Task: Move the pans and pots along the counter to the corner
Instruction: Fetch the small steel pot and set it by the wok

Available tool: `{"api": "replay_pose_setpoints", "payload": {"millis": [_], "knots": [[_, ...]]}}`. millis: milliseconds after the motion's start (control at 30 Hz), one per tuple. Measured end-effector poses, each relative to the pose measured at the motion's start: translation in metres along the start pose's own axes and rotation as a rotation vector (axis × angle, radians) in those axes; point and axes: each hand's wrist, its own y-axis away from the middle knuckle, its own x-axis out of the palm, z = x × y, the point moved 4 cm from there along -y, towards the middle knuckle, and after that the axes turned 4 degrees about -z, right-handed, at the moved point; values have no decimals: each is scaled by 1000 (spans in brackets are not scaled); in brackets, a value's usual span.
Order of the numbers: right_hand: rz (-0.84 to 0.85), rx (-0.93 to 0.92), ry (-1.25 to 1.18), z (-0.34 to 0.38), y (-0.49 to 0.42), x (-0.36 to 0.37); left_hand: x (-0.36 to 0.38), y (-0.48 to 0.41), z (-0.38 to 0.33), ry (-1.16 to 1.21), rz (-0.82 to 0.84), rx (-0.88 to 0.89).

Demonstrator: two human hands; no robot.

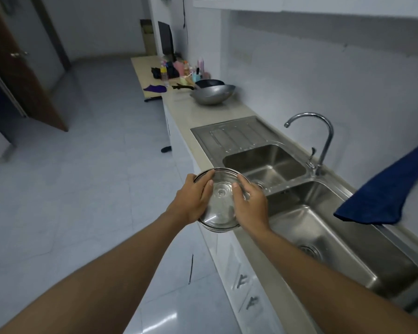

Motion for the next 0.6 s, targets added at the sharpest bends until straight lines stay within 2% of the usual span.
{"api": "replay_pose_setpoints", "payload": {"millis": [300,600], "knots": [[33,-13,22,8,-77,99,-28,-90,74,9,-30,1],[86,7,-14,6,-198,209,-49,-226,146,-15,-45,-60]]}}
